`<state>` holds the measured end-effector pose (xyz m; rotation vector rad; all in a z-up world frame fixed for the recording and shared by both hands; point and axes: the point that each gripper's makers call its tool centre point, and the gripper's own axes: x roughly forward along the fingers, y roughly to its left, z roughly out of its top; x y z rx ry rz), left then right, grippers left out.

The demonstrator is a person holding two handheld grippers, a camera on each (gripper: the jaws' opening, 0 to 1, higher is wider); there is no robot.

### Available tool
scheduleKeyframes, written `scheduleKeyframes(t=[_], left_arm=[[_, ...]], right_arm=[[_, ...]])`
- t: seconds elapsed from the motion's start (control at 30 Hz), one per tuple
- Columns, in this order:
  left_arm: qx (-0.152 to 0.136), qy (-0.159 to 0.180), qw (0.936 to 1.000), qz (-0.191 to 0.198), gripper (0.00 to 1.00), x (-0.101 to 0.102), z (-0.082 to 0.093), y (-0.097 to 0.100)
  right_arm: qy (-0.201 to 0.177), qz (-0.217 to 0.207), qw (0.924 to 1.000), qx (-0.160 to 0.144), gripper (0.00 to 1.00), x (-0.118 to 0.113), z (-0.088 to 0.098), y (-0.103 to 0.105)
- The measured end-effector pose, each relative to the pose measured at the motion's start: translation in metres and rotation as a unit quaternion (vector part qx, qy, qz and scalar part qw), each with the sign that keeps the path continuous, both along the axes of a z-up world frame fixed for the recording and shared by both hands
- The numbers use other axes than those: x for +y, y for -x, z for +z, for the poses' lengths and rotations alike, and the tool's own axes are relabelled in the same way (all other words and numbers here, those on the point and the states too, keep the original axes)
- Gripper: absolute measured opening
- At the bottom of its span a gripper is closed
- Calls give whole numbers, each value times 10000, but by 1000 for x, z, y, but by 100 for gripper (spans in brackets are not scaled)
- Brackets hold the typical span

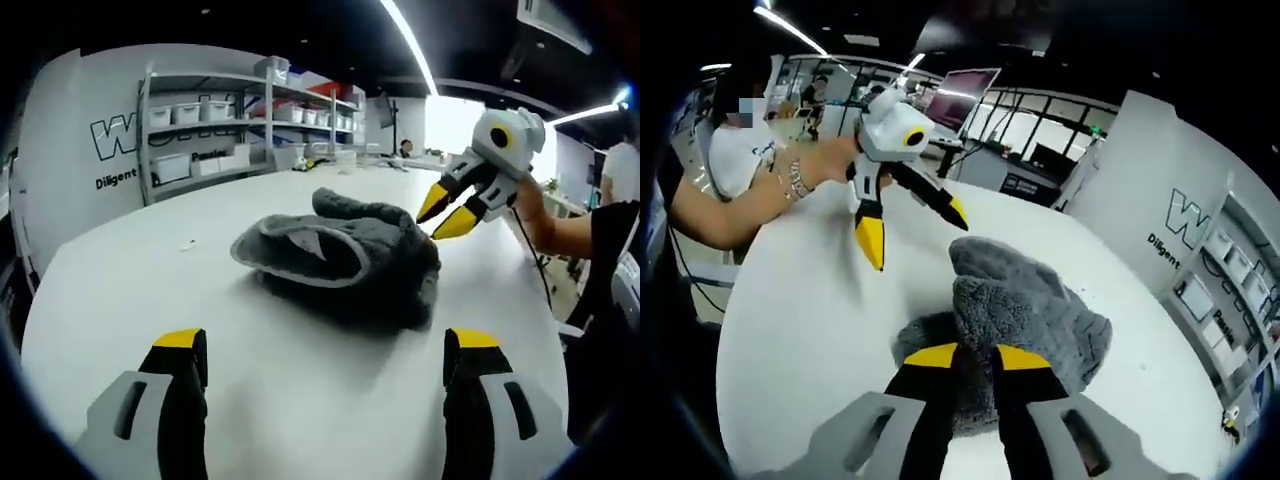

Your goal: Open the folded towel by lifting each exposed corner and separating the folded layers until the towel lies flat within the target outline without major curled edges

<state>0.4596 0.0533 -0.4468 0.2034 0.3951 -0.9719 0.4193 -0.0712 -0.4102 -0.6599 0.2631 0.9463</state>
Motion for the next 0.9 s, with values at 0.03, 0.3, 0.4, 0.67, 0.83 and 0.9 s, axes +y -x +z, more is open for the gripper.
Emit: scheduleKeyframes(t=[0.03, 0.3, 0.4, 0.67, 0.83, 0.9], left_arm=[[-6, -2, 10000, -1, 97, 0, 0, 0], [-3, -11, 10000, 0, 97, 0, 0, 1], [11, -36, 10000, -30, 97, -1, -1, 2], [38, -46, 10000, -32, 97, -2, -2, 2], [50, -76, 9999, -54, 96, -2, -3, 3], [31, -74, 10000, -58, 96, -2, -2, 3]], right_arm=[[4, 6, 10000, -94, 18, 1, 3, 0], [359, 224, 9970, -653, 24, 28, 13, -1], [495, 333, 9953, -768, 24, 39, 14, -5], [916, 628, 9884, -1038, 25, 71, 11, -14], [1383, 694, 9804, -1220, 24, 77, -2, -25], [1480, 672, 9792, -1218, 20, 75, -7, -28]])
